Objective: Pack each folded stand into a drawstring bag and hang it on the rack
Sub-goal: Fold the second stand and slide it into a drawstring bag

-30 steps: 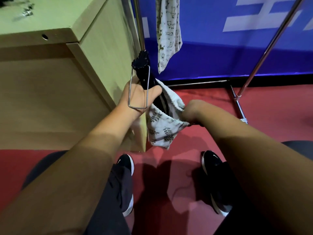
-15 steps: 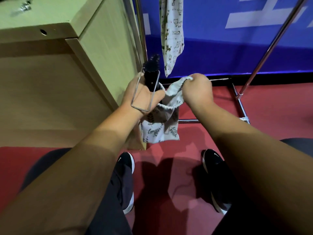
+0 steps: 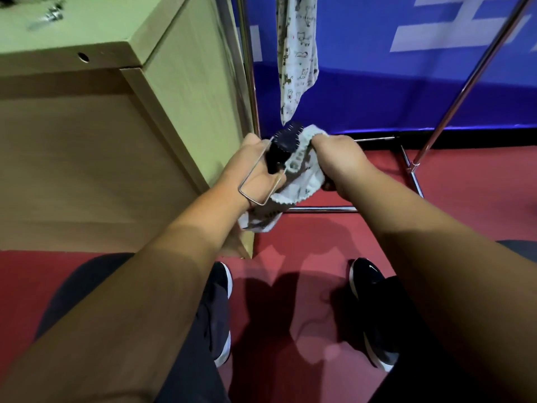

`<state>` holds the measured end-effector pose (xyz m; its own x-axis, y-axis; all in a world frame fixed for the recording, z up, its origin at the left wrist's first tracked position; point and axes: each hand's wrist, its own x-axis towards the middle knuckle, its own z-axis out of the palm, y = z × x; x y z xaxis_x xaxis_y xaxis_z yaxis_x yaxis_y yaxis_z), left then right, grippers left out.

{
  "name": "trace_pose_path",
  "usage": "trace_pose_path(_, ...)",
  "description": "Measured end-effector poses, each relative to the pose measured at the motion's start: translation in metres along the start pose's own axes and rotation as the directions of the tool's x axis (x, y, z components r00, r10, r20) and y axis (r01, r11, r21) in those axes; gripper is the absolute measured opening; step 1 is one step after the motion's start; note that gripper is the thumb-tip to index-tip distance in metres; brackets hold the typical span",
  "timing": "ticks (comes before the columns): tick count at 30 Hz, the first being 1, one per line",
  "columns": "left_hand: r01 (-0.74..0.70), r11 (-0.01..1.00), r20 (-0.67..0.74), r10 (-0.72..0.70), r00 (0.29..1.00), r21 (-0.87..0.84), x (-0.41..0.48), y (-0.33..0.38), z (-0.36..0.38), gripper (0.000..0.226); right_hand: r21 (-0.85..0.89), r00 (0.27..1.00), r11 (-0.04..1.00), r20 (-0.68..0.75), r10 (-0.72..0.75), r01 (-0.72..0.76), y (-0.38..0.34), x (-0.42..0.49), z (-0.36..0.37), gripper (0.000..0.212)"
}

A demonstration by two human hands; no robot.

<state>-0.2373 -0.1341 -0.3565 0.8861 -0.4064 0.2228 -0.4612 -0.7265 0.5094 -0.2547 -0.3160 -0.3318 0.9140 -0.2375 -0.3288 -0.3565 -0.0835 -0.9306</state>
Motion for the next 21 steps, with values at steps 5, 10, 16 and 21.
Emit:
trace_pose_path(5,0.155,0.988,0.231,-0.148,0.962,-0.011,-0.002,-0.003,-0.012,0.08,-0.133,0.988,0.986,0.102,0.115,-0.101,0.004,-0.002,-0.003,0.022)
trace_pose_path(10,0.092,0.996,0.296,-0.086,0.951,-0.006,-0.012,-0.005,-0.024,0.046,-0.16,0.978,0.983,0.173,0.12,-0.092,0.006,0.0,-0.008,0.011)
trace_pose_path(16,0.25,0.968,0.252,-0.243,0.937,0.002,-0.019,0.0,-0.017,0.024,-0.318,0.977,0.945,0.168,0.133,-0.074,0.011,0.006,-0.016,0.024)
trace_pose_path(21,0.44,0.89,0.137,-0.424,0.895,-0.122,-0.018,0.009,-0.015,0.02,-0.38,0.971,0.921,0.172,0.165,-0.089,0.015,0.008,-0.018,0.041)
